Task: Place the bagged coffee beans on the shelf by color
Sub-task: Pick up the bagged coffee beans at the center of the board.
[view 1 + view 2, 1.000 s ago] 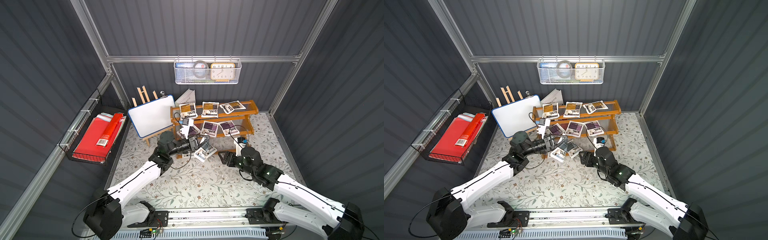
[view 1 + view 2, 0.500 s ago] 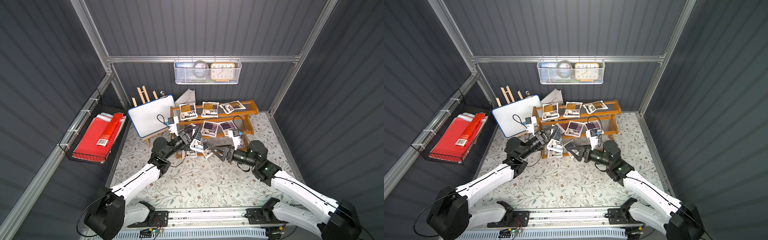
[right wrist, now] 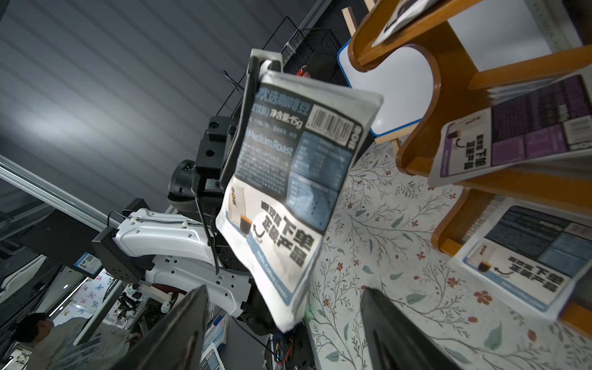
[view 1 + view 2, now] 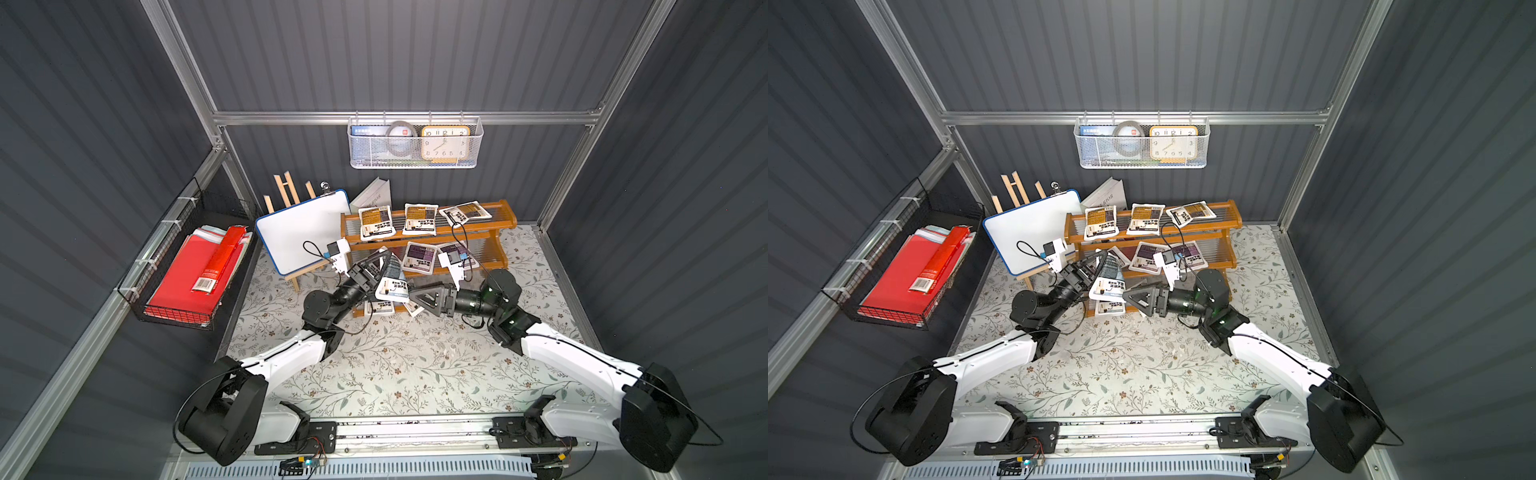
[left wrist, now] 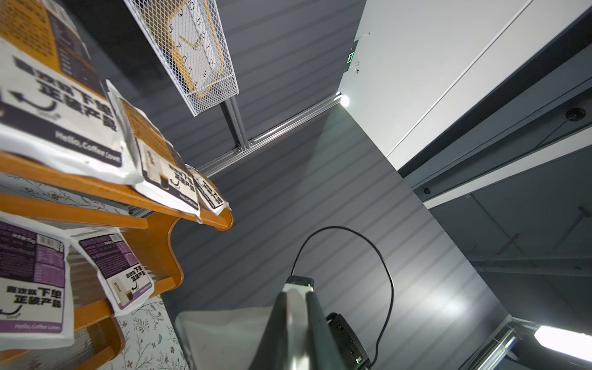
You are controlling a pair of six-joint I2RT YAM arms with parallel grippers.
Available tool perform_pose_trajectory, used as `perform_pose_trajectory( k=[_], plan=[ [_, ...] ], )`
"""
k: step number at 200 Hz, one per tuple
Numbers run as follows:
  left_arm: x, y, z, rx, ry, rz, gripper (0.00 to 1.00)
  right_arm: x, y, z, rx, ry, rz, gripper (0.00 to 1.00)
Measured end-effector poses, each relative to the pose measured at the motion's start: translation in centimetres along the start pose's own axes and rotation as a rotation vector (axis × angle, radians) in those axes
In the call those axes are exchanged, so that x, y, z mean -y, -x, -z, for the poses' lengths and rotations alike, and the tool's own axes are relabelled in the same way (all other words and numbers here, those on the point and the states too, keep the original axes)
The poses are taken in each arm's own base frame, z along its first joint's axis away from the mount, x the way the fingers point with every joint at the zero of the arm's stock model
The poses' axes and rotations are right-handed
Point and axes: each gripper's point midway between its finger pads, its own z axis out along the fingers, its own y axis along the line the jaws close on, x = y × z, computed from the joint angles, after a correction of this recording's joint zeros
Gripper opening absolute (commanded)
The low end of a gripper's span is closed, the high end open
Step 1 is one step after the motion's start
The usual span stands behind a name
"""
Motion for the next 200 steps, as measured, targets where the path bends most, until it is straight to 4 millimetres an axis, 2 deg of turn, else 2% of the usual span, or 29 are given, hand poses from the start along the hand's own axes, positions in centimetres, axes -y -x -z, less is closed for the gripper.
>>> perform_pose_trajectory(
  k=[29, 52, 82, 111, 118, 139, 179, 200],
  plan=[
    [0.4, 0.0, 0.0, 0.011, -0.016, -0.002, 0.00, -0.1, 0.5, -1.3, -0.006, 0.046, -0.022, 0.67],
    [0.4, -0.3, 0.0, 0.011, -0.016, 0.003, 0.00, -1.1, 0.5, -2.0, -0.020, 0.085, -0.005, 0.57],
    [0.8, -0.1, 0.1, 0.025, -0.028, 0.000, 0.00, -2.4, 0.6, -2.5, -0.033, 0.119, 0.011, 0.35],
    [1.3, 0.0, 0.1, 0.026, -0.037, -0.009, 0.00, -2.1, 0.6, -2.6, -0.033, 0.103, 0.017, 0.00],
    [1.3, 0.0, 0.2, 0.024, -0.033, -0.013, 0.00, -2.0, 0.6, -2.6, -0.034, 0.098, 0.020, 0.00],
    [1.2, 0.0, 0.3, 0.018, 0.006, -0.046, 0.13, -1.9, 0.6, -2.8, -0.047, 0.082, 0.014, 0.00],
    [2.0, -0.4, 1.3, -0.028, 0.103, -0.170, 0.17, -2.0, -0.2, -2.9, -0.100, 0.080, 0.021, 0.00],
    [2.0, -0.8, 1.6, -0.069, 0.155, -0.220, 0.14, -2.2, -0.8, -2.6, -0.139, 0.078, 0.031, 0.00]
  ],
)
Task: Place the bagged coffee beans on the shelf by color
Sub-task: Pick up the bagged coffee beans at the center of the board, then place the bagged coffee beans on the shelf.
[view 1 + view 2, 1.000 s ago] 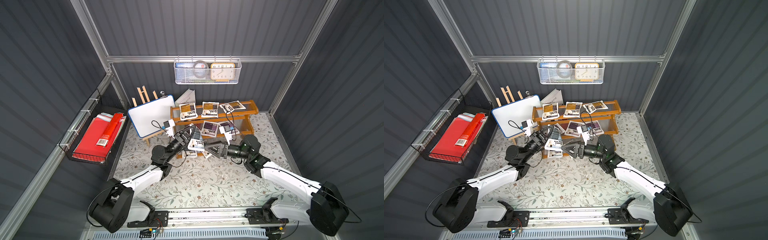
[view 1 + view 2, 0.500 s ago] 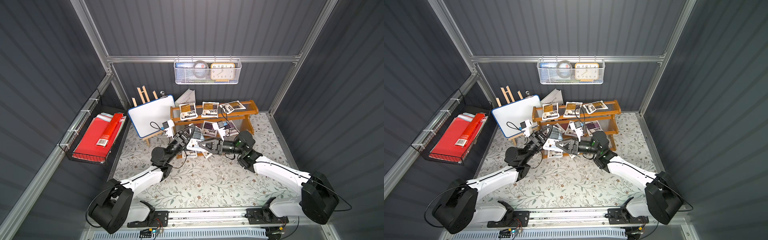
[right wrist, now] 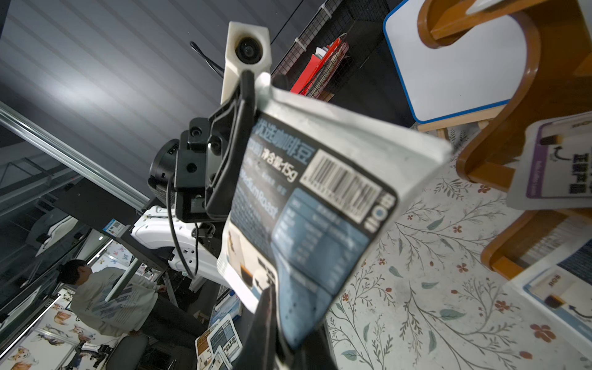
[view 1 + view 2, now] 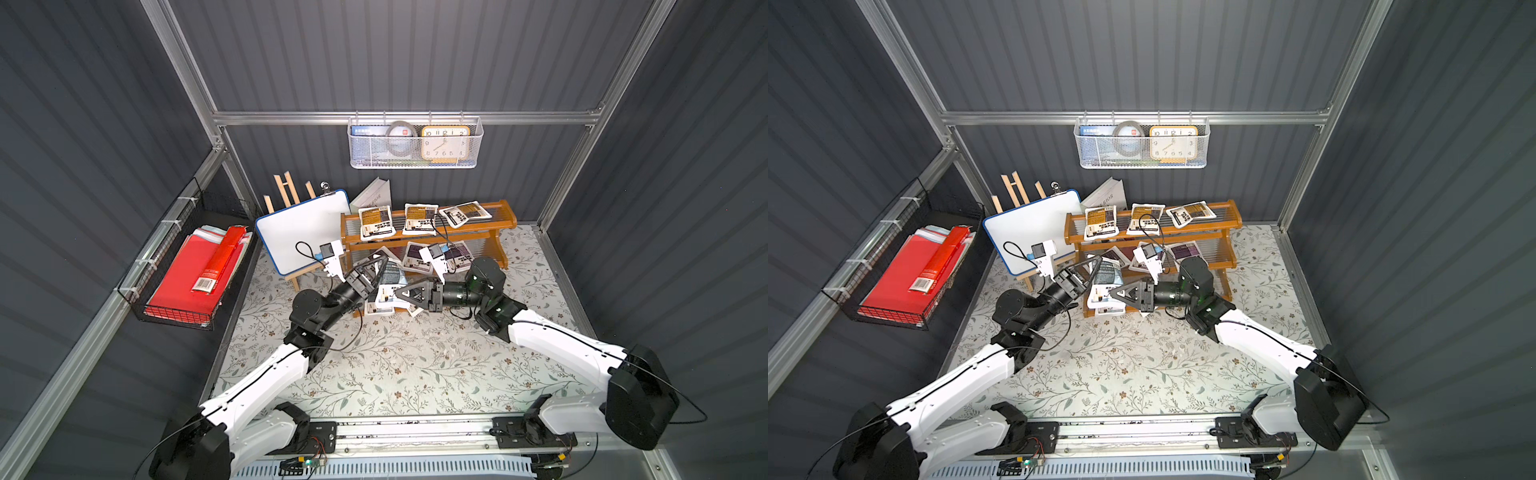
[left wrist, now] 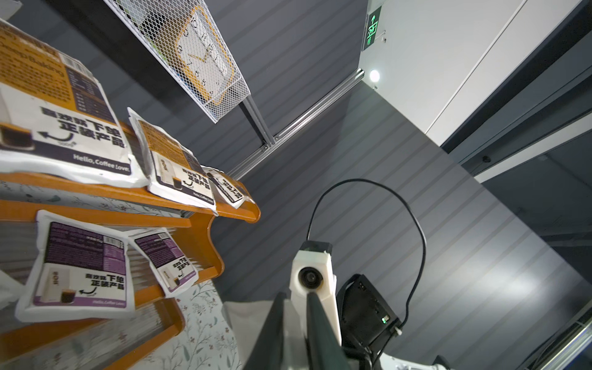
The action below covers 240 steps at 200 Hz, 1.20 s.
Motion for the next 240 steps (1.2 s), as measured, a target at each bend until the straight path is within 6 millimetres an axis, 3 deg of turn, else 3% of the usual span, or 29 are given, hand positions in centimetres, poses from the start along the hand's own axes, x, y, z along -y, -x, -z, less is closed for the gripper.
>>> perform_pose_trajectory(
  k=[35, 64, 122, 156, 185, 240],
  plan=[
    [-1.4, -1.3, 0.1, -0.067, 0.068, -0.031, 0.06, -0.2, -1.0, 0.5, -0.058, -0.036, 0.017, 0.00],
    [-2.9, -2.5, -0.3, -0.135, 0.124, -0.038, 0.05, 0.2, -1.9, 1.3, -0.087, -0.100, 0.035, 0.00],
    [-4.5, -4.0, -0.3, -0.232, 0.231, -0.071, 0.20, 1.5, -4.1, 2.8, -0.140, -0.219, 0.031, 0.00],
    [-6.5, -2.4, 0.1, -0.169, 0.362, -0.114, 0.26, 4.6, -8.4, 4.7, -0.195, -0.371, -0.060, 0.00],
    [-9.3, -1.3, 1.9, -0.102, 0.541, -0.131, 0.27, 7.8, -11.7, 7.3, -0.187, -0.541, -0.151, 0.00],
    [-14.4, -0.3, 6.5, -0.023, 0.887, -0.147, 0.27, 12.1, -13.9, 11.8, -0.053, -0.806, -0.282, 0.00]
  ],
)
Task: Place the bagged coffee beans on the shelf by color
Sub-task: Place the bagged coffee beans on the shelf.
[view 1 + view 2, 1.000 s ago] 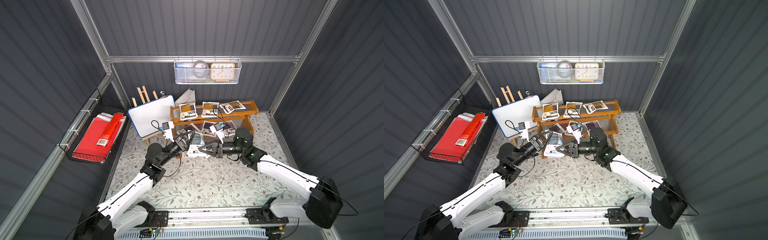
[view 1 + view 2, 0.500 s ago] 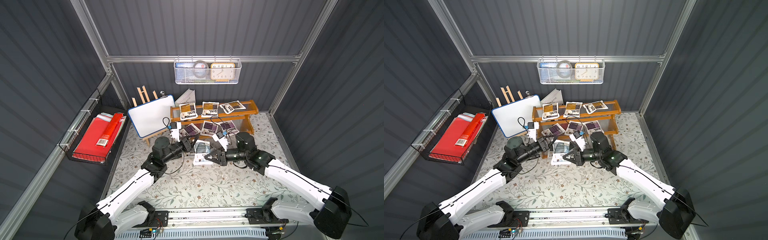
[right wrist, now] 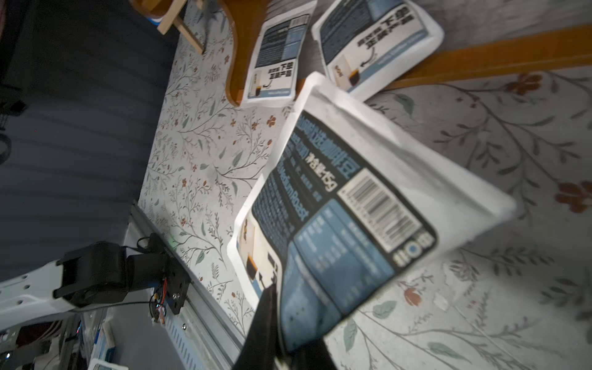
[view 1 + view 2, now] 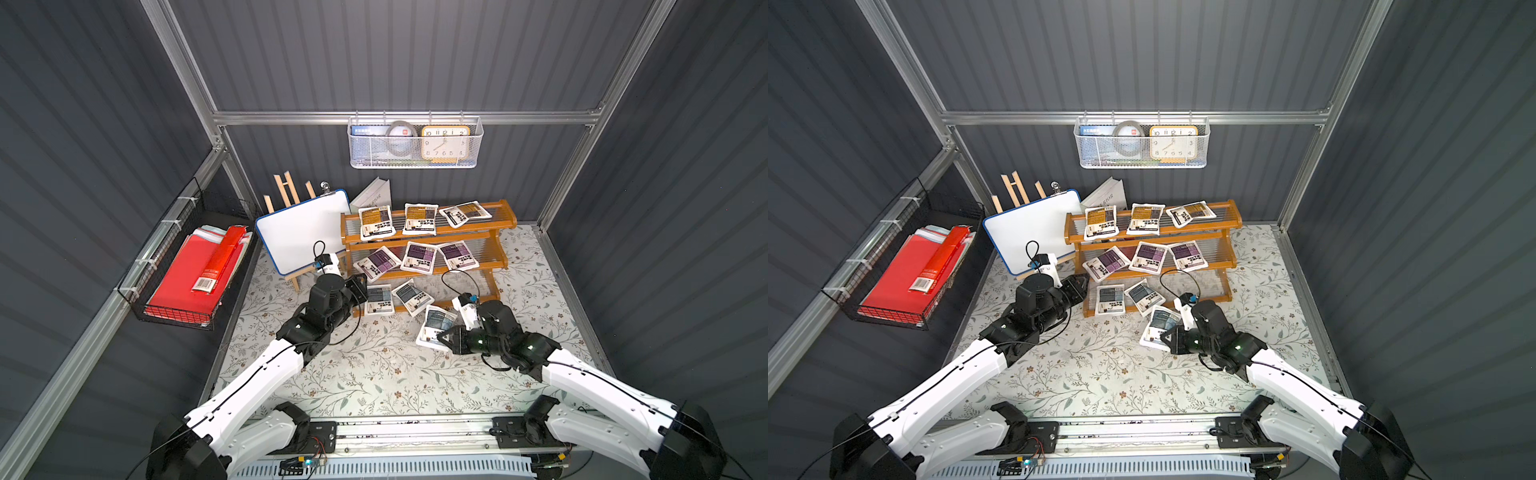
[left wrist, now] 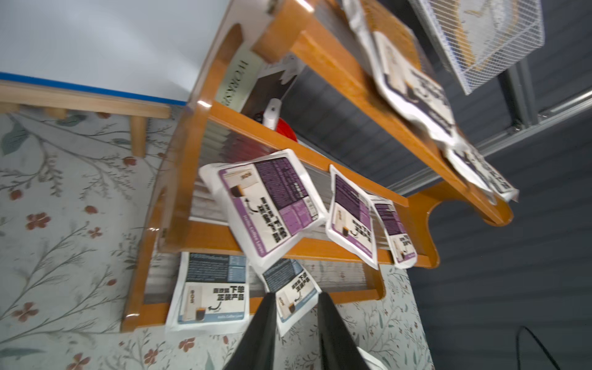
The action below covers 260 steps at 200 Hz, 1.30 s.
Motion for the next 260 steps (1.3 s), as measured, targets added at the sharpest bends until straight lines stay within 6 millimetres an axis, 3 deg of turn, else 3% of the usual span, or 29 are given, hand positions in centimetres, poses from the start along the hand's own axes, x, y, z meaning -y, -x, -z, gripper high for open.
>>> perform_pose_trajectory(
  k=[60, 104, 141, 186, 223, 239, 260],
  plan=[
    [-5.0, -2.6, -1.5, -0.028, 0.193, 0.075, 0.27, 3.7, 2.9, 0.7, 0.112, -0.111, -0.142, 0.00],
    [-6.4, -3.6, -2.0, -0.046, 0.242, 0.075, 0.27, 7.7, 5.8, 0.6, 0.216, -0.184, -0.296, 0.00],
    [-6.6, -3.5, -1.7, -0.036, 0.248, 0.084, 0.28, 10.5, 7.2, -0.7, 0.231, -0.239, -0.348, 0.00],
    [-6.4, -3.0, -1.2, -0.013, 0.235, 0.101, 0.28, 11.8, 9.8, -2.6, 0.211, -0.274, -0.297, 0.00],
    [-6.4, -3.0, -1.2, -0.014, 0.235, 0.101, 0.28, 13.1, 10.3, -4.0, 0.200, -0.285, -0.281, 0.00],
    [-6.4, -3.0, -1.2, -0.014, 0.234, 0.101, 0.29, 13.5, 10.2, -4.4, 0.198, -0.287, -0.281, 0.11],
    [-6.4, -3.0, -1.2, -0.015, 0.233, 0.101, 0.29, 13.4, 11.1, -4.4, 0.237, -0.280, -0.272, 0.18]
  ],
)
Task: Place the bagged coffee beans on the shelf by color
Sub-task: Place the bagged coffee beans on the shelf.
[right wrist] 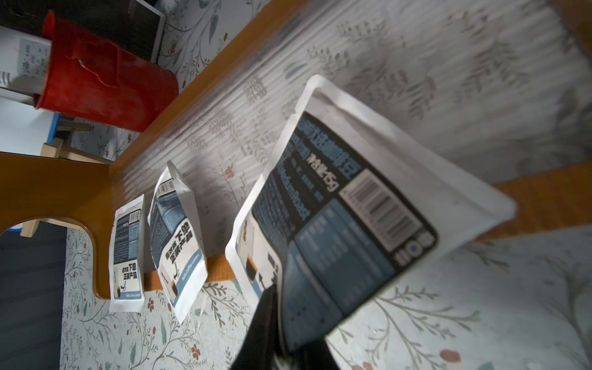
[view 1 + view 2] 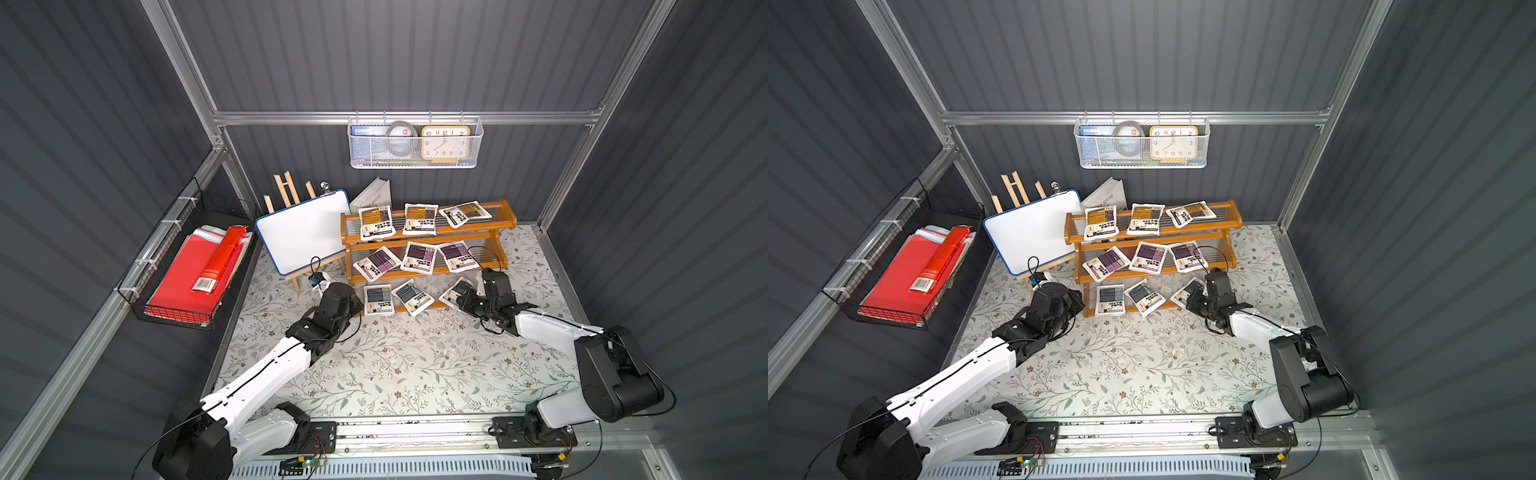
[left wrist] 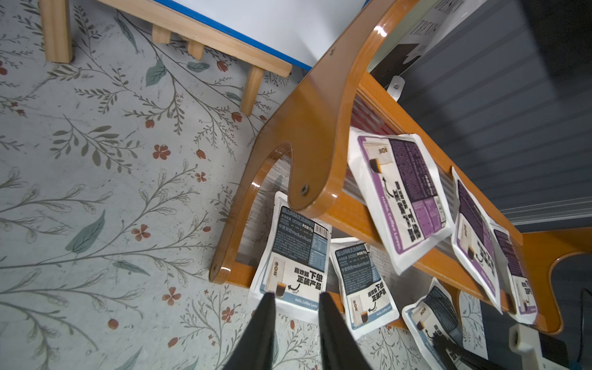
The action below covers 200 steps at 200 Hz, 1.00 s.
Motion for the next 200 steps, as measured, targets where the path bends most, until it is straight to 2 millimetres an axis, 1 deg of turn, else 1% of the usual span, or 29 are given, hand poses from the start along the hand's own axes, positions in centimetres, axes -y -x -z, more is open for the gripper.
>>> perform_pose_trajectory(
  k=[14, 30, 39, 50, 66, 75, 98, 121, 139, 156, 170, 177, 188, 200],
  plan=[
    [0.1, 0.0, 0.0, -0.002, -0.004, 0.001, 0.29, -0.1, 0.6, 0.0, 0.027, -0.001, 0.000, 0.20],
    [0.1, 0.0, 0.1, -0.004, -0.006, 0.001, 0.29, 0.1, 1.0, -0.1, 0.049, -0.011, 0.002, 0.29],
    [0.1, 0.0, 0.1, -0.004, -0.006, 0.001, 0.29, 0.3, 1.2, -0.2, 0.058, -0.021, -0.001, 0.39],
    [0.1, 0.0, 0.1, -0.004, -0.006, 0.000, 0.29, 0.6, 1.2, -0.4, 0.061, -0.035, -0.004, 0.56],
    [0.1, -0.1, 0.1, -0.004, -0.006, 0.000, 0.29, 1.3, 1.1, -0.8, 0.060, -0.060, -0.011, 0.70],
    [0.1, 0.0, 0.1, -0.004, -0.006, 0.000, 0.29, 1.6, 1.1, -1.0, 0.063, -0.074, -0.021, 0.75],
    [0.1, -0.1, 0.1, -0.005, -0.006, 0.000, 0.29, 2.0, 1.4, -1.0, 0.072, -0.098, -0.034, 0.83],
    [0.0, -0.1, 0.1, -0.006, -0.003, -0.003, 0.29, 2.4, 1.7, -0.3, 0.085, -0.128, -0.046, 0.85],
    [-0.1, -0.2, 0.1, -0.010, 0.003, -0.010, 0.30, 2.2, 2.2, 1.5, 0.113, -0.139, -0.045, 0.85],
    [-0.8, -0.2, 0.1, -0.006, 0.038, -0.029, 0.31, 1.8, 2.8, 4.2, 0.154, -0.148, -0.040, 0.86],
    [-1.9, 0.2, 0.3, 0.011, 0.095, -0.055, 0.32, 1.7, 3.4, 6.5, 0.194, -0.164, -0.034, 0.87],
    [-2.4, 0.4, 0.4, 0.023, 0.127, -0.067, 0.33, 1.9, 3.6, 7.9, 0.220, -0.178, -0.033, 0.88],
    [-3.4, 0.9, 0.7, 0.044, 0.185, -0.088, 0.37, 2.5, 3.7, 9.7, 0.251, -0.205, -0.036, 0.89],
    [-4.5, 1.4, 0.8, 0.069, 0.254, -0.112, 0.39, 3.9, 3.8, 11.6, 0.279, -0.258, -0.059, 0.89]
  ],
)
